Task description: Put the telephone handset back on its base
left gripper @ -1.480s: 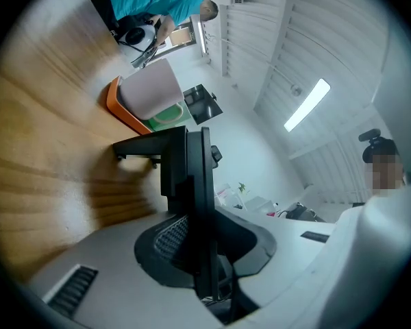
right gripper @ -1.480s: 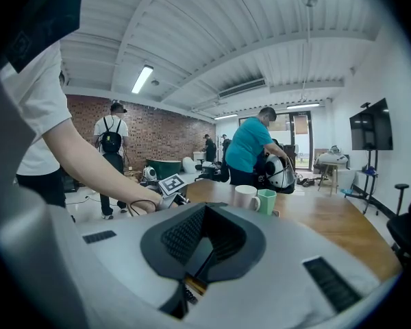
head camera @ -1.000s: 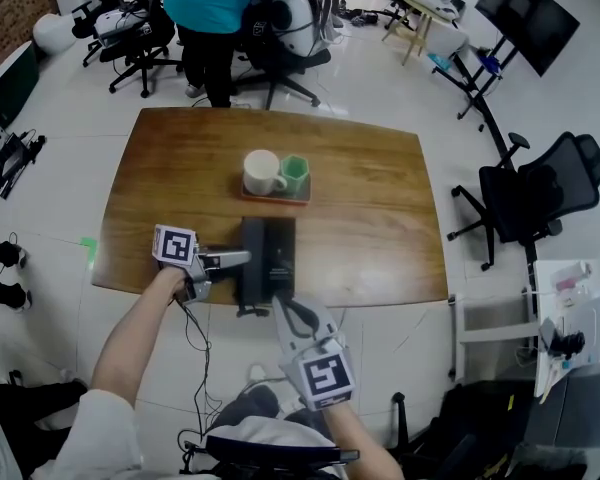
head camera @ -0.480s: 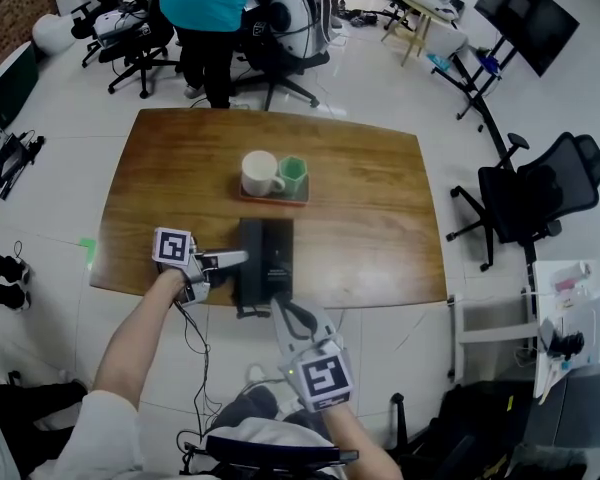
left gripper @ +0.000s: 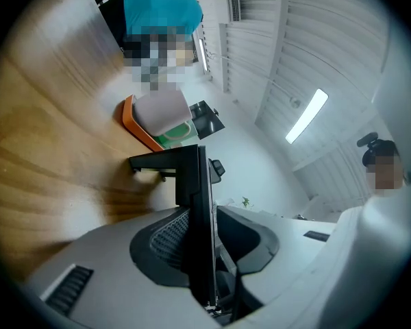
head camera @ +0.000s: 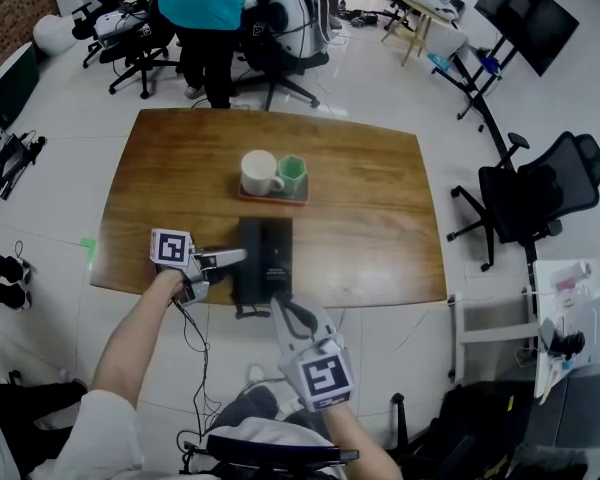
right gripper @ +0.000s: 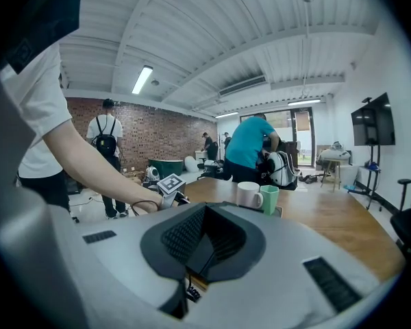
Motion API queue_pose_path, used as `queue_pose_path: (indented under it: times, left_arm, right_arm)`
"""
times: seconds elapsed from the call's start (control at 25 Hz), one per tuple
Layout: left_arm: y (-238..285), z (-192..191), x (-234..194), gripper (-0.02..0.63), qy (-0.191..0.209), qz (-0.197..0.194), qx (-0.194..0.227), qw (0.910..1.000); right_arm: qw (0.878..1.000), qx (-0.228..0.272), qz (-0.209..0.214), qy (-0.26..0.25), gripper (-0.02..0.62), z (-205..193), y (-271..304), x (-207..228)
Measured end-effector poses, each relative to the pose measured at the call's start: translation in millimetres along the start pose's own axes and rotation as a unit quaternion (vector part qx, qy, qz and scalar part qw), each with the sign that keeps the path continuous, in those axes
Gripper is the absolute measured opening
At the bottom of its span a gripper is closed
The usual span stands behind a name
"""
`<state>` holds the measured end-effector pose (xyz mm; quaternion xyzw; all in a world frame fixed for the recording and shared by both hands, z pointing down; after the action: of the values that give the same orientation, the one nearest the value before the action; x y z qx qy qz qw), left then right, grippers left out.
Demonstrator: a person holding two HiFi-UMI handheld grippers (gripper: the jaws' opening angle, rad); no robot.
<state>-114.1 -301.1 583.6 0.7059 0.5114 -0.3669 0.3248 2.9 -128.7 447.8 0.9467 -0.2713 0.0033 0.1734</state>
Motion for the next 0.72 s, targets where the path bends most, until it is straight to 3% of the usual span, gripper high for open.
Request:
queue_pose_path:
  times: [0.4, 0.56, 0.68, 0.72]
  left_arm:
    - [-7.8, 2.5, 3.4, 0.120, 0.024, 0.019, 0.024, 0.9993]
    - [-19.4, -4.1, 9.1, 0.114, -0.011, 0.043, 0.040, 0.9982]
    - [-23.4, -0.5, 26.6, 0.091, 0.058, 0.025, 0.045, 0.9970]
    - [-25.1, -1.1, 32.4, 0.091, 0.063, 0.020, 0.050, 0.9965]
  right_arm:
    - [1.000, 0.003, -0.004, 0.008, 0.005, -0.4, -10.5, -0.8]
    - [1.000, 0.009, -0.004, 0.018, 0.005, 3.0, -15.8, -5.2]
    - [1.000, 0.010, 0.002, 0.010, 0.005, 2.4, -22.3, -8.0]
    - [1.000, 0.012, 0.005, 0.007, 0.005, 2.7, -24.8, -9.3]
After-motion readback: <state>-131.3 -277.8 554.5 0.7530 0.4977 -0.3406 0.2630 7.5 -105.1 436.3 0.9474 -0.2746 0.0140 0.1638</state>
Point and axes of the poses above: the fingertips, and each gripper's own axes: y forward along the fingers, x to its right, z out of its top, the point moved 4 cm from there along -y, backward along the fingers, and after that the axes turned 5 degrees about y, right-handed, at the moved point
